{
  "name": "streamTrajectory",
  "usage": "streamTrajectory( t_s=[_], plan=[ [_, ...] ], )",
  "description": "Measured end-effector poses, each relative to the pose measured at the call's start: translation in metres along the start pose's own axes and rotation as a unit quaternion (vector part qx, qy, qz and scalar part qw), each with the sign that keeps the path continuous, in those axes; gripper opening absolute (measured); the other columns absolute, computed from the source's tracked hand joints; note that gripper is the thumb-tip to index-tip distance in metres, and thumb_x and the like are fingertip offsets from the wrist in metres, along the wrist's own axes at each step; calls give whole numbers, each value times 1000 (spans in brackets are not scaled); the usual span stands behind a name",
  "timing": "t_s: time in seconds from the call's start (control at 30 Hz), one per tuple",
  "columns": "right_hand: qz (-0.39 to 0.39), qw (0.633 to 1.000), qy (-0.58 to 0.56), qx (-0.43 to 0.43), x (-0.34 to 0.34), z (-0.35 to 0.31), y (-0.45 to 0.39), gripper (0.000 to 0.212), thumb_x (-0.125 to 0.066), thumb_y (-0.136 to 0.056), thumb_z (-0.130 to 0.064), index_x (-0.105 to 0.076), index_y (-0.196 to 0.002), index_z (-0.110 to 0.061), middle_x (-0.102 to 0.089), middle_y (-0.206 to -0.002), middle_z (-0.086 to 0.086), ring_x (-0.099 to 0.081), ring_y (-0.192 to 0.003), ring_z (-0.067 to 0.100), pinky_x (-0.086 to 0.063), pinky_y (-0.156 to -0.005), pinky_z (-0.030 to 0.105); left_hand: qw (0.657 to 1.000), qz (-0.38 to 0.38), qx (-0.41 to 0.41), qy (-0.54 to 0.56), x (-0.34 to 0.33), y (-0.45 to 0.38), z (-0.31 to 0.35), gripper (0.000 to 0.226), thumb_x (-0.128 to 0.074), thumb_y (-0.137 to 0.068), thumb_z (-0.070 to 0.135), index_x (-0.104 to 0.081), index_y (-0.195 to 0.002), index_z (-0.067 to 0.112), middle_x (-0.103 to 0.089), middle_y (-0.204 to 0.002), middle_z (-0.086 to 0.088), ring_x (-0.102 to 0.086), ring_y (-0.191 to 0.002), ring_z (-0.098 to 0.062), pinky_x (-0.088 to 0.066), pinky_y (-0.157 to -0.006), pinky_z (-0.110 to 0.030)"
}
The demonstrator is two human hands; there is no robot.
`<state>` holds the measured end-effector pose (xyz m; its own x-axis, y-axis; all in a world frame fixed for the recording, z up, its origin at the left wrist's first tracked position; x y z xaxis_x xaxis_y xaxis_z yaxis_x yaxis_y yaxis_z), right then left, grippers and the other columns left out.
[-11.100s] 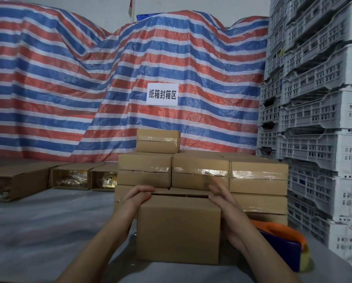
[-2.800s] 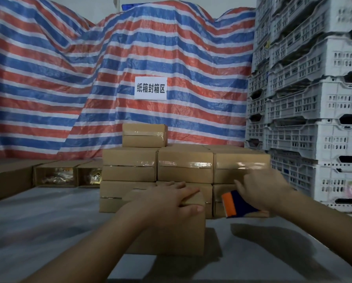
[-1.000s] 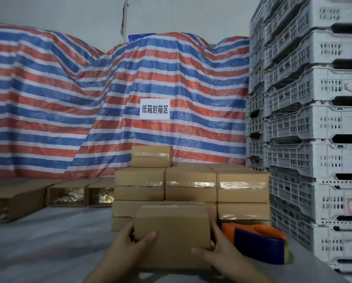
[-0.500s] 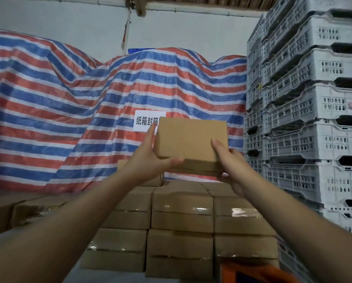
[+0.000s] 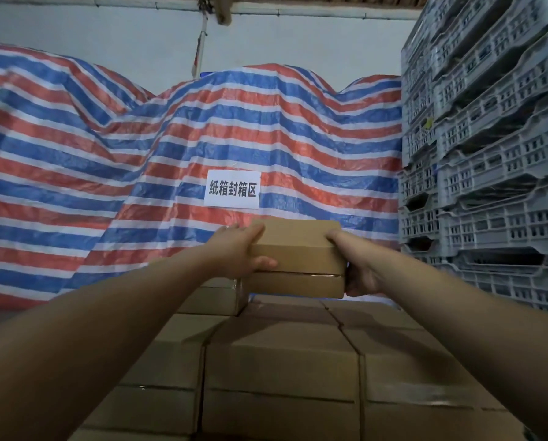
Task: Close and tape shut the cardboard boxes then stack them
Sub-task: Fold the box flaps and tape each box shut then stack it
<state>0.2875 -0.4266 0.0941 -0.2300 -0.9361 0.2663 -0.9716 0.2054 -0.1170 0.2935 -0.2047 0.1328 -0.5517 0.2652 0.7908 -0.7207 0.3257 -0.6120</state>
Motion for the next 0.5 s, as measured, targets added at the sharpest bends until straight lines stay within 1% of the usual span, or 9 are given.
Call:
streamTrajectory(
  t_s=[0.07,0.13,0.2,0.27,0.3,0.37,0.4,0.43,0.5],
  plan=[
    [-10,1000,24,-16,-3,3,-13,39,-45,-93,-54,-56,-101,-17,-65,-83,10,-68,-55,24,-51,-50,25,999,-37,17,0,-14,-11,-9,89,-53,-85,71,-15,-154,29,-34,-153,-11,-31,-138,-33,-26,-110,-43],
    [-18,997,64,-27,-5,9,-22,49,-43,-93,-58,-58,-106,-13,-65,-90,15,-69,-68,30,-50,-60,32,997,-69,34,-5,-28,-16,-16,92,-50,-83,75,-13,-156,31,-28,-157,-10,-28,-142,-33,-23,-114,-46],
    [-12,993,105,-45,-6,20,-28,63,-39,-92,-65,-58,-111,-8,-66,-98,21,-66,-81,34,-48,-69,35,996,-84,34,-14,-42,-17,-17,91,-49,-83,76,-18,-155,29,-32,-157,-9,-31,-141,-31,-25,-113,-44],
    [-3,990,126,-64,-5,35,-32,74,-32,-93,-70,-57,-117,-4,-67,-108,27,-68,-93,38,-50,-76,35,997,-75,29,-9,-51,-17,-15,87,-51,-83,74,-26,-153,28,-38,-154,-6,-38,-137,-29,-30,-111,-43],
    [1,989,129,-69,-5,41,-32,80,-29,-93,-71,-57,-119,-2,-67,-111,28,-69,-94,39,-51,-75,34,997,-65,31,0,-52,-17,-14,86,-53,-82,74,-30,-151,28,-42,-151,-5,-43,-134,-27,-34,-109,-43],
    [5,990,120,-72,-4,45,-31,90,-25,-91,-78,-55,-123,2,-67,-109,28,-68,-87,36,-50,-63,30,997,-54,45,21,-52,-16,-14,84,-56,-81,73,-35,-148,29,-48,-146,-3,-49,-127,-25,-42,-103,-41],
    [2,991,115,-71,-4,45,-30,95,-25,-90,-81,-53,-126,3,-66,-109,27,-67,-85,36,-50,-59,31,997,-53,51,22,-51,-15,-13,83,-57,-80,74,-36,-147,29,-49,-145,-3,-50,-125,-25,-44,-101,-41],
    [-1,992,110,-65,-5,42,-27,97,-24,-89,-82,-51,-129,2,-65,-109,26,-66,-86,36,-51,-59,32,997,-51,55,15,-49,-14,-13,83,-56,-79,74,-37,-147,29,-50,-143,-2,-52,-123,-24,-45,-100,-41],
    [-17,994,94,-50,-10,39,-20,96,-26,-89,-83,-46,-134,0,-63,-113,27,-66,-93,37,-56,-70,38,997,-45,62,-18,-42,-11,-13,81,-53,-81,75,-40,-144,27,-53,-140,-2,-53,-121,-24,-46,-98,-40]
  ],
)
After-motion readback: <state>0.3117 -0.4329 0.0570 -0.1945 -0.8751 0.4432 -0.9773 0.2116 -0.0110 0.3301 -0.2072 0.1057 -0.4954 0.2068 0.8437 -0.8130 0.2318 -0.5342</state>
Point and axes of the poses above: each hand's wrist, its own y-axis away from the middle knuckle, its own x-axis out of the back of the hand, z = x × y, the point moved 8 cm from there along -y, towards the middle knuckle
